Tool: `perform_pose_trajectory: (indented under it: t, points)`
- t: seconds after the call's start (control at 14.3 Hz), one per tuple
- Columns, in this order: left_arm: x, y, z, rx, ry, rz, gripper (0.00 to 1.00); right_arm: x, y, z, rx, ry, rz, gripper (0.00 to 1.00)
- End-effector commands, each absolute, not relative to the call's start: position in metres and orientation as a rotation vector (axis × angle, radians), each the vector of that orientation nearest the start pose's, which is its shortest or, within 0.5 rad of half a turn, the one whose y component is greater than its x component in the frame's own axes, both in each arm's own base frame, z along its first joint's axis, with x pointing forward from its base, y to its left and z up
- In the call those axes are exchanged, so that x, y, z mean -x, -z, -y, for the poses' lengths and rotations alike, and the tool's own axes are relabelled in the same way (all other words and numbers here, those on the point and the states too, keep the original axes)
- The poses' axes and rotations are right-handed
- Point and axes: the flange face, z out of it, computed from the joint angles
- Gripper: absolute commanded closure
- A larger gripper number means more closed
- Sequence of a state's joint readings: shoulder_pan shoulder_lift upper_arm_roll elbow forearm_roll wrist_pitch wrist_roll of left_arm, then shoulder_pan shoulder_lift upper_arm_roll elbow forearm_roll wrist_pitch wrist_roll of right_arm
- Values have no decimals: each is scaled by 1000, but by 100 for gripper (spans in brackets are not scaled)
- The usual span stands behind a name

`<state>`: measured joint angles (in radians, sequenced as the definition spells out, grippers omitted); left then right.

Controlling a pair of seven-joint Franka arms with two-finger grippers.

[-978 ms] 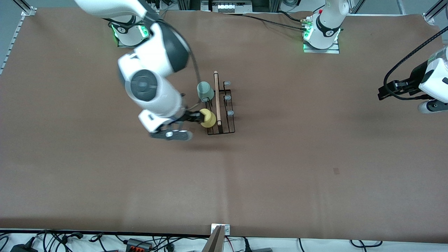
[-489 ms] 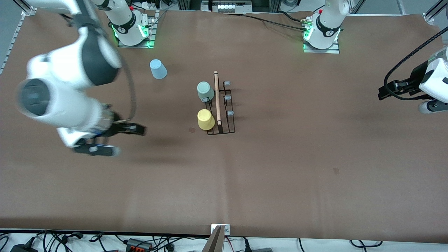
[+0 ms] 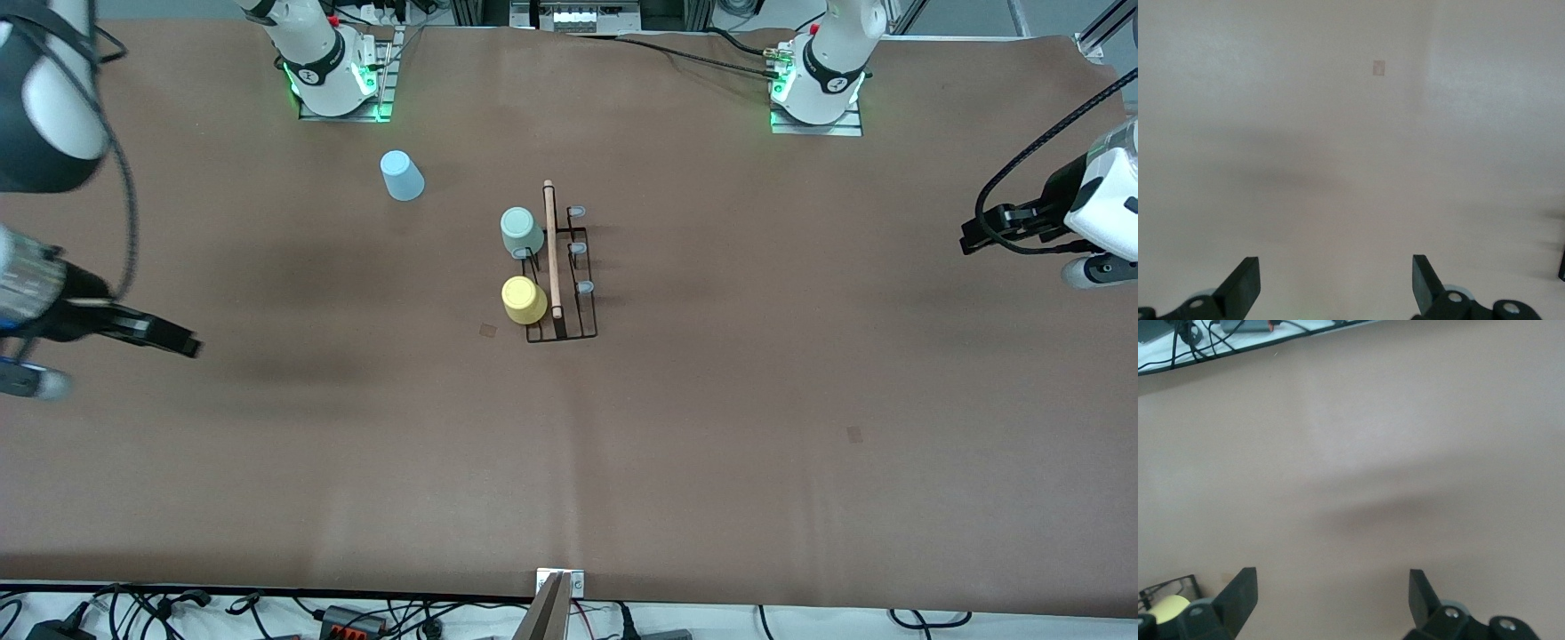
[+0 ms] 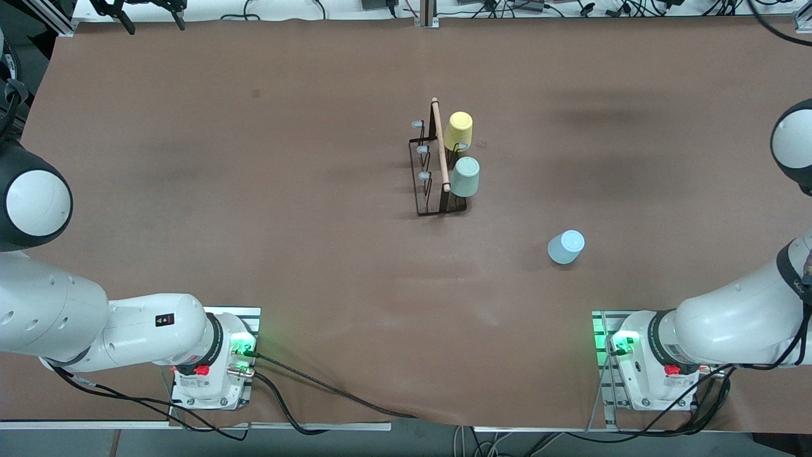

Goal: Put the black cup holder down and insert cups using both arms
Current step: 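Open the right gripper and withdraw it from the rack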

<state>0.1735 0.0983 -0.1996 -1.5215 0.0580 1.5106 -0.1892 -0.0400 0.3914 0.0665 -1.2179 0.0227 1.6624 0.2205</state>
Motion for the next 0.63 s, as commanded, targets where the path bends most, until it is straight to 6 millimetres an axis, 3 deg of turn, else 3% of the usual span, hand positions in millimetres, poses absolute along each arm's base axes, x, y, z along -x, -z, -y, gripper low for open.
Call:
perform_pose_trajectory:
  t: [0.0,0.21,0.56]
  points:
    - [-571,-594,3,3083,-164,245,0,-660,-579,24,3112,117,-169,0]
    - [-571,-594,3,3083,-164,245,0,-647,-585,50,3143,58,-56,0]
    - [-571,-594,3,3083,-164,245,0,-600,-577,45,3146,38,-110,0]
